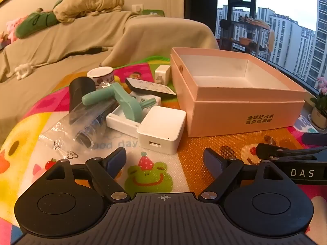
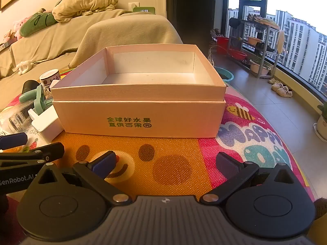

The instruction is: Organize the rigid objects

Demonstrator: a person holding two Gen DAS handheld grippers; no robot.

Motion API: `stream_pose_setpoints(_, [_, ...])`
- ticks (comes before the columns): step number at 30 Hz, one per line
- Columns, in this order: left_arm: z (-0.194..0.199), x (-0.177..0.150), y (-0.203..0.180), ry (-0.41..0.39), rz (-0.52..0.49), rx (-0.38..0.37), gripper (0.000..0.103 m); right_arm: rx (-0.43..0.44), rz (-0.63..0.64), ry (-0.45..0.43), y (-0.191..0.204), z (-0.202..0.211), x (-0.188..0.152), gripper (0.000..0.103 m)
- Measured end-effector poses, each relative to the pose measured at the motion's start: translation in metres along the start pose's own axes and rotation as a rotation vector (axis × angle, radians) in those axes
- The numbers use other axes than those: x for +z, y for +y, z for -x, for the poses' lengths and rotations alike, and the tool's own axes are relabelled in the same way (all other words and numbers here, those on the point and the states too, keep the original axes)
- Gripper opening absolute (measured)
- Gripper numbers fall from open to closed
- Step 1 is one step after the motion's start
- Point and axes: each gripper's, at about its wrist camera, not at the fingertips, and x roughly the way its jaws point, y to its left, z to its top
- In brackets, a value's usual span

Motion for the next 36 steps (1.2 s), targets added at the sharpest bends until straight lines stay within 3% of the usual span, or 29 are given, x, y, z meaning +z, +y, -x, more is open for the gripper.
stream_pose_setpoints(36, [-0.0001,0.0,-0.0006,0.003,-0.006,0.005,0.088,0.0,0.0,0.0,0.0001,0.0002,-0.0001,0.103])
